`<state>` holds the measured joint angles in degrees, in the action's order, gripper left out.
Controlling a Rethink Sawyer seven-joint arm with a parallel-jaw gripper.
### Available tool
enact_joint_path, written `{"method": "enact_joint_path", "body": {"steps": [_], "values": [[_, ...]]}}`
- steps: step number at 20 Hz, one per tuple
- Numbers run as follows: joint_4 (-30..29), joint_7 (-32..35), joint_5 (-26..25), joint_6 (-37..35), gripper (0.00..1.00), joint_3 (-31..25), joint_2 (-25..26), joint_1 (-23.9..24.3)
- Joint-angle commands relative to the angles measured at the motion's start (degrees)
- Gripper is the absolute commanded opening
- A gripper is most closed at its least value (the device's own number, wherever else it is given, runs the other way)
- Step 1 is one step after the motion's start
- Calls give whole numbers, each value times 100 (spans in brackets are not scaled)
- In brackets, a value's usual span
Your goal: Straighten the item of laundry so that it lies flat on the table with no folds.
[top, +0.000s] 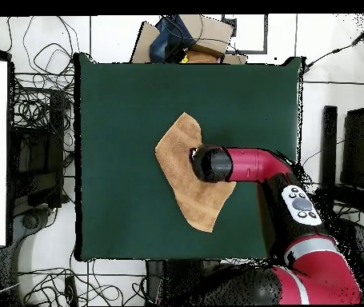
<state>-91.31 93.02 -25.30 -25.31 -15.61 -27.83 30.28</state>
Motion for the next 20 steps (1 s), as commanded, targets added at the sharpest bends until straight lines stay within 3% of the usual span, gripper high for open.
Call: {"method": "enact_joint_path", "body": {"steps": [1,17,18,20], "values": [[223,-336,-139,-334,100,-482,39,-48],[271,-280,-96,-516,100,-403,55,-181],[270,-279,-88,-535,0,-400,55,-185],[242,-279,-84,-556,0,-397,51,-196]]}}
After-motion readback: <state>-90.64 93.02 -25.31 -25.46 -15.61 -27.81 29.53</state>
